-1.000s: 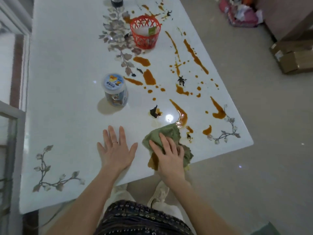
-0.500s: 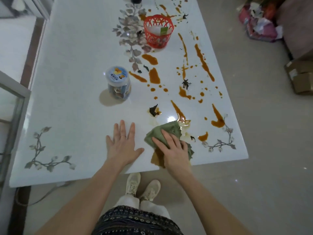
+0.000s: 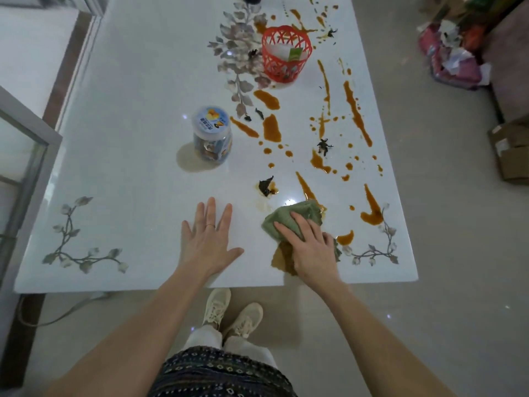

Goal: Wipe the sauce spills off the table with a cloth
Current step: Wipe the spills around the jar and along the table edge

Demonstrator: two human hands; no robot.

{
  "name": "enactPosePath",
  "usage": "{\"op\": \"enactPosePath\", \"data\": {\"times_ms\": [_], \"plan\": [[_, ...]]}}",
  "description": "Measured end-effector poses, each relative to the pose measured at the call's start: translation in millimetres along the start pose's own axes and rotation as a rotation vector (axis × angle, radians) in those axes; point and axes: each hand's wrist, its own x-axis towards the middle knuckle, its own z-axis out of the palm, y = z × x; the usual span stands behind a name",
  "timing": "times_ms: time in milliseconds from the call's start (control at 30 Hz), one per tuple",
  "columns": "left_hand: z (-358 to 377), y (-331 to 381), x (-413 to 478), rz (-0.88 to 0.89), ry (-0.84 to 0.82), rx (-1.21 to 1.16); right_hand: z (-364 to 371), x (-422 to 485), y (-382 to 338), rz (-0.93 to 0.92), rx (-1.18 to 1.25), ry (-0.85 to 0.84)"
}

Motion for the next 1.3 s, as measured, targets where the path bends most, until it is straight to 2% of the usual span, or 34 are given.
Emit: {"op": "enactPosePath", "data": {"times_ms": [67,133,233,333,500,700,767,967,1167,1233,1300], "plan": [[1.1,-0.7,-0.6,-0.005,0.005,0.004,-5.2,3.3,4.3,0.15,0.026,-0.005],[1.8,-1.1,-1.1,-0.009,0.008,0.006,-4.7,3.2,-17.4,0.206,0.045,-0.036],[2.5,-0.8,1.0,-0.014,0.015,-0.012,0.0,-3.4,-46.4,0.056,0.067,-0.006],[3.6,0.2,0.7,-0.018,0.011,-0.012,5.8,-1.3,-24.4,-0.047,-0.019,0.051],[3.6,1.0,0.1,-0.021,0.043,-0.03,1.8,10.0,-28.2,0.213,0.06,0.121],[7.0,0.4,0.2,-0.03,0.125,-0.078,1.2,48.8,-78.1,0.023,0.015,-0.012],[6.5,-0.4,-0.1,-0.046,0.132,-0.081,-6.5,71.7,-74.7,0.043,-0.011,-0.077],[1.8,1.1,-3.7,-0.057,0.132,-0.084,-22.8,78.7,-68.9,0.308,-0.015,-0.13],[-0.2,2.3,-0.8,-0.057,0.138,-0.113,-21.9,102.6,-107.2,0.116,-0.003,-0.136],[-0.8,1.3,-1.0,-0.05,0.118,-0.106,-26.5,123.0,-93.4,0.151,-0.008,-0.144],[-0.3,0.9,-2.1,-0.05,0.104,-0.098,-34.5,133.1,-72.8,0.264,0.014,-0.172]]}}
